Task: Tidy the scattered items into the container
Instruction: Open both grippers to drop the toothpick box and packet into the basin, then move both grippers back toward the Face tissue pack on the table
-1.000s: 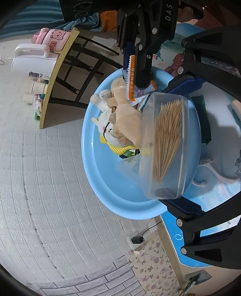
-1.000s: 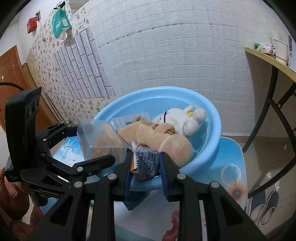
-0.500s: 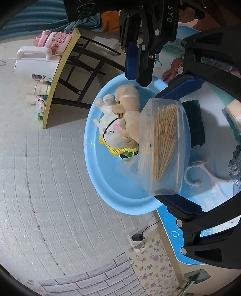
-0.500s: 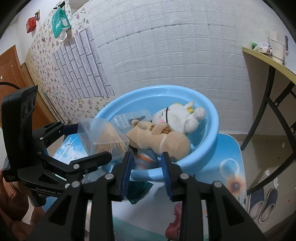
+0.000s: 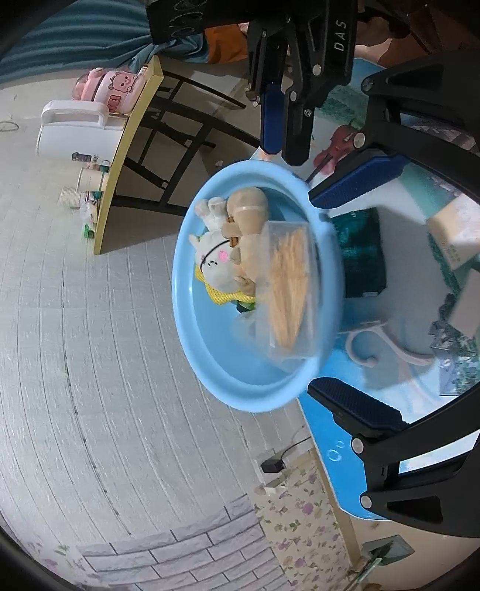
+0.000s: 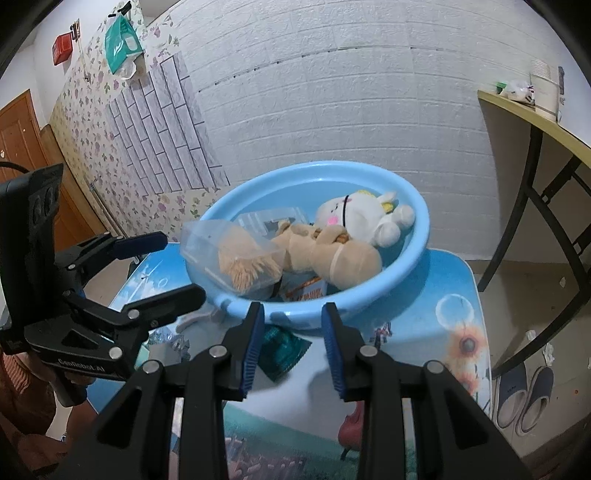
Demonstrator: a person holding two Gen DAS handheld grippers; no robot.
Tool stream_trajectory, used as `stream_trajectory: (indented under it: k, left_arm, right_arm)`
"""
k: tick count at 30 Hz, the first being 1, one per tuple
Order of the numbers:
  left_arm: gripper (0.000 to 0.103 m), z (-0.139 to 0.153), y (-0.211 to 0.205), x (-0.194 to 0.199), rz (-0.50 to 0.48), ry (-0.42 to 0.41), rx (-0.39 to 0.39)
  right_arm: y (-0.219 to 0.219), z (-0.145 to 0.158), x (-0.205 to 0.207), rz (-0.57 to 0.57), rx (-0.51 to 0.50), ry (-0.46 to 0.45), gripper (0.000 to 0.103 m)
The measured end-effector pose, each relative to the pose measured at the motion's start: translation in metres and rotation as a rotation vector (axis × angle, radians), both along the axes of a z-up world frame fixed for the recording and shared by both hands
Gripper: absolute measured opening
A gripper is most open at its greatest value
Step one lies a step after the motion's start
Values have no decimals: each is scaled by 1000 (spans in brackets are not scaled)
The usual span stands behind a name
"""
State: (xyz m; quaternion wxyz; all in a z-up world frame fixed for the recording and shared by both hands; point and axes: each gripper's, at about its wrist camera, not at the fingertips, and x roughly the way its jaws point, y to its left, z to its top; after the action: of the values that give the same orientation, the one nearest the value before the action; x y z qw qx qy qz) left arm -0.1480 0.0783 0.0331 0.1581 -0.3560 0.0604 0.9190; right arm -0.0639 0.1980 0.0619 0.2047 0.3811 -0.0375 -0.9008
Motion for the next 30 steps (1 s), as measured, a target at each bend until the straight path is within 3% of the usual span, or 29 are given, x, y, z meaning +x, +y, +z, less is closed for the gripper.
stream_trajectory:
  k: [14, 18, 21, 30]
  left_arm:
    - [93, -39, -35, 48, 99, -74, 24]
    - [93, -53, -44, 59, 148, -105, 69]
    - [93, -61, -48, 65, 173, -116, 81]
    - [70, -70, -56, 63, 203, -160, 132]
  right_arm:
    - [-25, -34, 36, 48, 35, -78, 32]
    - [-36, -43, 47, 73, 58, -90, 32]
    - [-44, -46, 53, 95, 65, -96, 44]
    - [-56, -47, 57, 125, 80, -97, 45]
